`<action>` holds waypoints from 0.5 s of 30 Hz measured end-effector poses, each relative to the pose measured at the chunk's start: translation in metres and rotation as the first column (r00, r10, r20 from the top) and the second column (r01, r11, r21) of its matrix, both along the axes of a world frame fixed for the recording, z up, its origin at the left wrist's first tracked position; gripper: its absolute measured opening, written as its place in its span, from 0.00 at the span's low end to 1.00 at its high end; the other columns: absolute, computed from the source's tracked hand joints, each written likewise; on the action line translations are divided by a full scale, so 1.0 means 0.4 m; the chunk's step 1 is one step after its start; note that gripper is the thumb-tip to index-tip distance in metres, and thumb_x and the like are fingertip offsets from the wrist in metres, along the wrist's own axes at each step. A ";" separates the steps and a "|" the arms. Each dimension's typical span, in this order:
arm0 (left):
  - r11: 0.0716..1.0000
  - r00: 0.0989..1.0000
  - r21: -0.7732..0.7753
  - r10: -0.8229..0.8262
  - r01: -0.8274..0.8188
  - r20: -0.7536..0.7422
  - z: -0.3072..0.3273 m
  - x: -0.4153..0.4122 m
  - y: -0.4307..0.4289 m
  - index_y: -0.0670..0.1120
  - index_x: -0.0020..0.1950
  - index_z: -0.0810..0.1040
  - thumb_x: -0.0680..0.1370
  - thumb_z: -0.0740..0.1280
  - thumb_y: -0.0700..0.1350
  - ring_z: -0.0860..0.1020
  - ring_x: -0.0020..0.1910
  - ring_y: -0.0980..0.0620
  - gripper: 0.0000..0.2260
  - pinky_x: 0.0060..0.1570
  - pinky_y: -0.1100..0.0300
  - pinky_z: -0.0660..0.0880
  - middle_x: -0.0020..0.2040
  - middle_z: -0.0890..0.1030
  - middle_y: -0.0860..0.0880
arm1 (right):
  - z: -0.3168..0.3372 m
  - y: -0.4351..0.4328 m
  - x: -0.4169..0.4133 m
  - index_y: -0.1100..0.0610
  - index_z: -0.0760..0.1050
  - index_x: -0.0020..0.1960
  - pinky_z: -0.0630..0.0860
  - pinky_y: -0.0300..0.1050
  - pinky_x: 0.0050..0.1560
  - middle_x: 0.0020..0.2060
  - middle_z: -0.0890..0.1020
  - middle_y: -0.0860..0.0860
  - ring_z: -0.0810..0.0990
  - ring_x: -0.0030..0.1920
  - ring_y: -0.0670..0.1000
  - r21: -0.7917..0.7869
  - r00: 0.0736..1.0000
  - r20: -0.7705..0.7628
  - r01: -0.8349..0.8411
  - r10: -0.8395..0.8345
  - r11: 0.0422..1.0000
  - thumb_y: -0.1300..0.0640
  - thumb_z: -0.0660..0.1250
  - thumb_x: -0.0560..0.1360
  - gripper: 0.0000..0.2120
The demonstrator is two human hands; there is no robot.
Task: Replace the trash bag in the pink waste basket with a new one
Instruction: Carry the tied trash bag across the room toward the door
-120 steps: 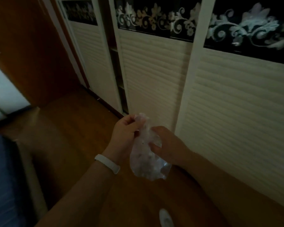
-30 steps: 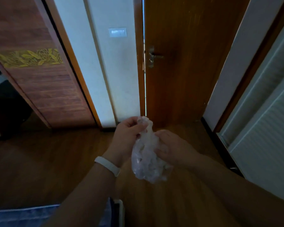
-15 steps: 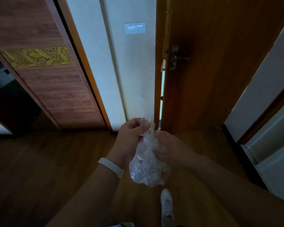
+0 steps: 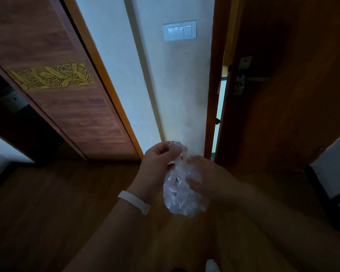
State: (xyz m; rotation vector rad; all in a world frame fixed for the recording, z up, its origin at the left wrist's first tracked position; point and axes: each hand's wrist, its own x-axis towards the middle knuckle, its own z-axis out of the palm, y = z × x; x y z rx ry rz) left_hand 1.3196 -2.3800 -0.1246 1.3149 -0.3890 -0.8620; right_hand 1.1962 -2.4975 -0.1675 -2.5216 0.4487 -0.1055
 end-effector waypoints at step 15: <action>0.951 0.939 0.165 -0.290 0.261 0.184 -0.157 0.459 -0.293 0.48 0.47 0.84 0.76 0.70 0.41 0.82 0.49 0.41 0.04 0.49 0.47 0.80 0.46 0.84 0.43 | -0.181 -0.240 0.387 0.51 0.67 0.69 0.70 0.38 0.55 0.66 0.72 0.47 0.74 0.62 0.49 0.024 0.971 -0.008 0.241 -0.241 0.970 0.45 0.69 0.74 0.27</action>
